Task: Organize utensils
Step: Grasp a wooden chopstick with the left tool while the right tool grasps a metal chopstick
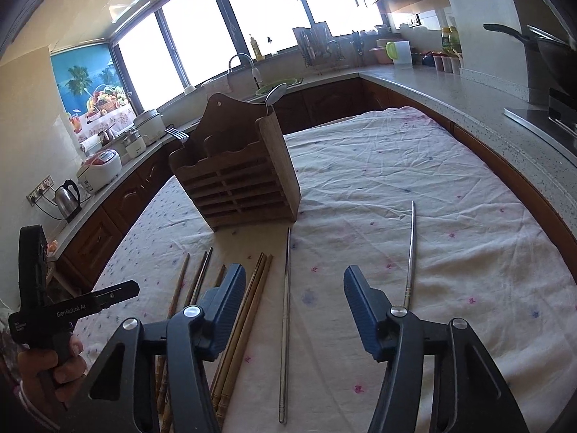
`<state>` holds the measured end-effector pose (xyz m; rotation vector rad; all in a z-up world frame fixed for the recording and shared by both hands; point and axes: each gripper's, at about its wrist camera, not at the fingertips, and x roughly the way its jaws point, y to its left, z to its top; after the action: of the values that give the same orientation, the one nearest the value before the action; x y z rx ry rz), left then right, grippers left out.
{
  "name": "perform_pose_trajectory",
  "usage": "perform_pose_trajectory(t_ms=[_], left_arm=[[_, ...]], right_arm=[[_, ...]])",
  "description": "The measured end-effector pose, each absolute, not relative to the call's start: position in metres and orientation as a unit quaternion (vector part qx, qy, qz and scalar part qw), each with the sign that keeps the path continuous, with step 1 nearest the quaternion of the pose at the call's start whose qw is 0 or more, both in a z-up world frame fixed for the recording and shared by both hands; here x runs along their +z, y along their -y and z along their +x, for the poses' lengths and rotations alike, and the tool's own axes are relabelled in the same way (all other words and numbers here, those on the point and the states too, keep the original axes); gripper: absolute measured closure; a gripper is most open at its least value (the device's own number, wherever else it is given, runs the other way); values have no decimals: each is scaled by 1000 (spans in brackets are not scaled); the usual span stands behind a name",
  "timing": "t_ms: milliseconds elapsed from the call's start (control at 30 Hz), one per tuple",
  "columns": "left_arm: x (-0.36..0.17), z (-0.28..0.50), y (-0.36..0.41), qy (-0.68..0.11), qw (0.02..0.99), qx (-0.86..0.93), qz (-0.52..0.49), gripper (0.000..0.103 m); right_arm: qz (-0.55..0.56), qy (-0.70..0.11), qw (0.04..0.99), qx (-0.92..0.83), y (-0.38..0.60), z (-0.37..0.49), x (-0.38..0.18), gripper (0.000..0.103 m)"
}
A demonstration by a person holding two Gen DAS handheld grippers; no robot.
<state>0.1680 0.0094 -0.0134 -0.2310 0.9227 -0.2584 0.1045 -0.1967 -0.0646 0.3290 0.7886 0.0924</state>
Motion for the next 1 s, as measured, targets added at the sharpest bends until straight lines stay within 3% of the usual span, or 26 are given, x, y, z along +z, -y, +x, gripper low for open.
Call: perform_pose_trajectory(t_ms=[600,733,833,1000], left_arm=[[-39,228,16,-483,864,-120,-72,71],[-48,238,26,-495,858,-125,-53,84],[-47,239,37,-481,868,-123,-19,87],[-47,241,44,-470,873,-128,-10,95]], right_arm=[[110,-467,873,84,166,195,-116,72],[96,-484,866,80,164,211,-129,75],[70,-490,866,74,159,219,-138,81],[15,-494,867,68,144,227,-140,82]])
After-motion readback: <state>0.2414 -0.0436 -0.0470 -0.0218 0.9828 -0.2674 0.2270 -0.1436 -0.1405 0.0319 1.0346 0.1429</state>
